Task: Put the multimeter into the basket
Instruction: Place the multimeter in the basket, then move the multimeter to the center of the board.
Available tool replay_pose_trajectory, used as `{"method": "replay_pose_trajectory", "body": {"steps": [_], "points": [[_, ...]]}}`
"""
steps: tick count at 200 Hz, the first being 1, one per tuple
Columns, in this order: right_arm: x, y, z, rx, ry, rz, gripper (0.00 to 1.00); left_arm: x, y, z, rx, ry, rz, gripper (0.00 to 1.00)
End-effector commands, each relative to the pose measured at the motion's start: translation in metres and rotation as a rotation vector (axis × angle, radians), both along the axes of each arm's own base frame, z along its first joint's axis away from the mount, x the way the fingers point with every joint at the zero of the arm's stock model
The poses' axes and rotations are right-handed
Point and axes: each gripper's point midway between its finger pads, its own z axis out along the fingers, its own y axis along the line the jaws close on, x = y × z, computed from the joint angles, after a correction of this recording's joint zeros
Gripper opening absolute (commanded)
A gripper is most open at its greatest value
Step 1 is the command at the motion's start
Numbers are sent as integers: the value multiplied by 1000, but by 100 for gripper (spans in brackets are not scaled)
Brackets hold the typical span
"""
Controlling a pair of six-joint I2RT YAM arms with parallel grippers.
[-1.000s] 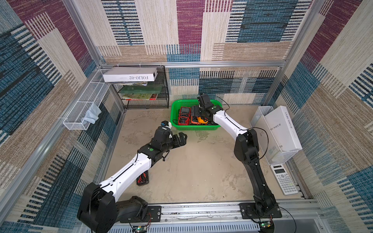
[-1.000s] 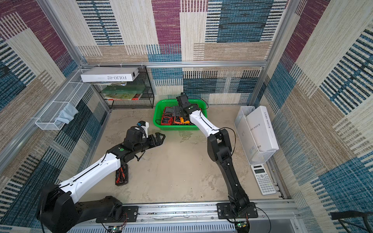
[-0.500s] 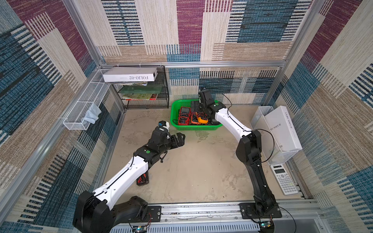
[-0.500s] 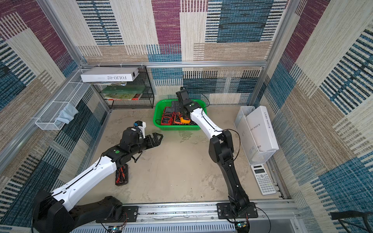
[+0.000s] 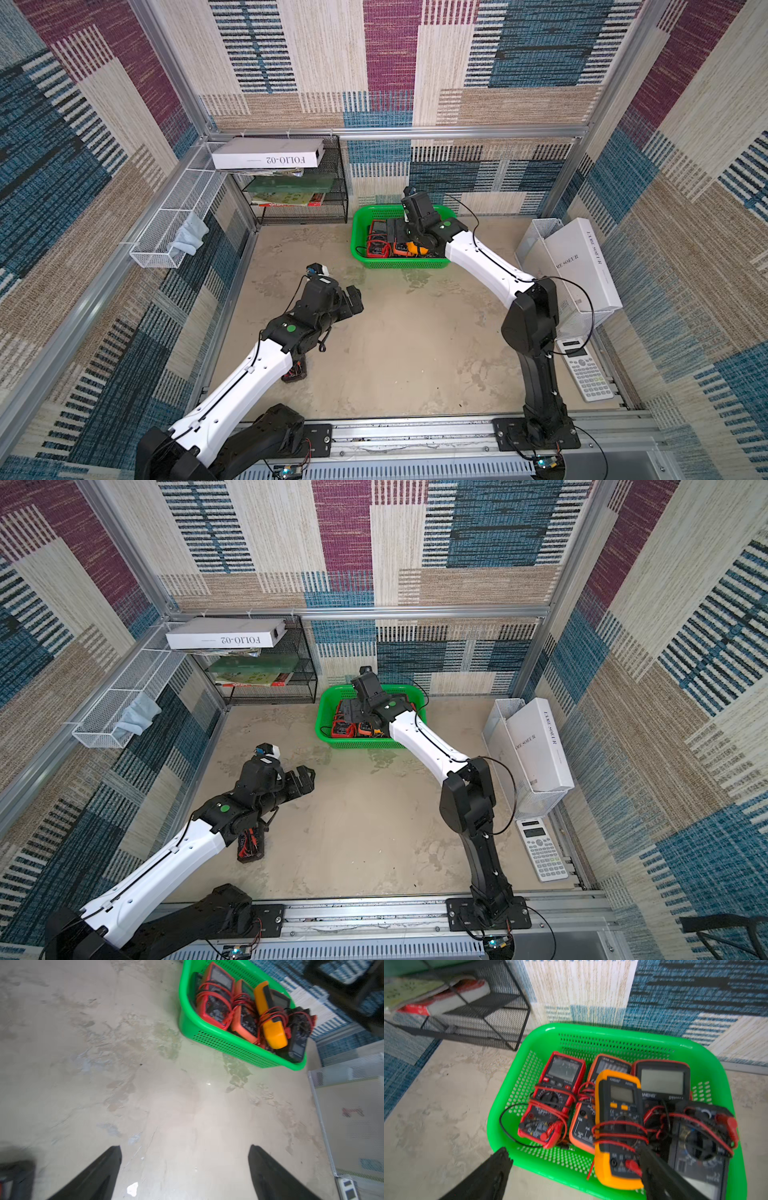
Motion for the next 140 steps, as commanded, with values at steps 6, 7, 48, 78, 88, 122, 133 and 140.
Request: {"method": "replay_pose_trajectory", "body": {"steps": [6,7,48,78,88,122,133,140], "points": [[-26,6,0,29,-17,20,100,-23,41,-26,105,91,161,100],[-28,6,-1,30,-16,21,100,-24,42,-27,108,96,165,100],[-81,6,-20,60,26,68,100,-45,79,-54,135,152,315,100],[-115,-1,-31,79,48,85,100,-52,104,-64,136,153,435,100],[-124,-4,-34,85,58,86,100,-52,111,-67,135,155,464,100],[-151,-12,-43,105,77,92,99,-54,136,-82,112,186,567,100],[-157,-14,-45,107,83,92,100,-55,143,-88,81,198,598,100],[-160,-15,-47,106,87,90,99,-55,146,-92,60,204,617,100]]}}
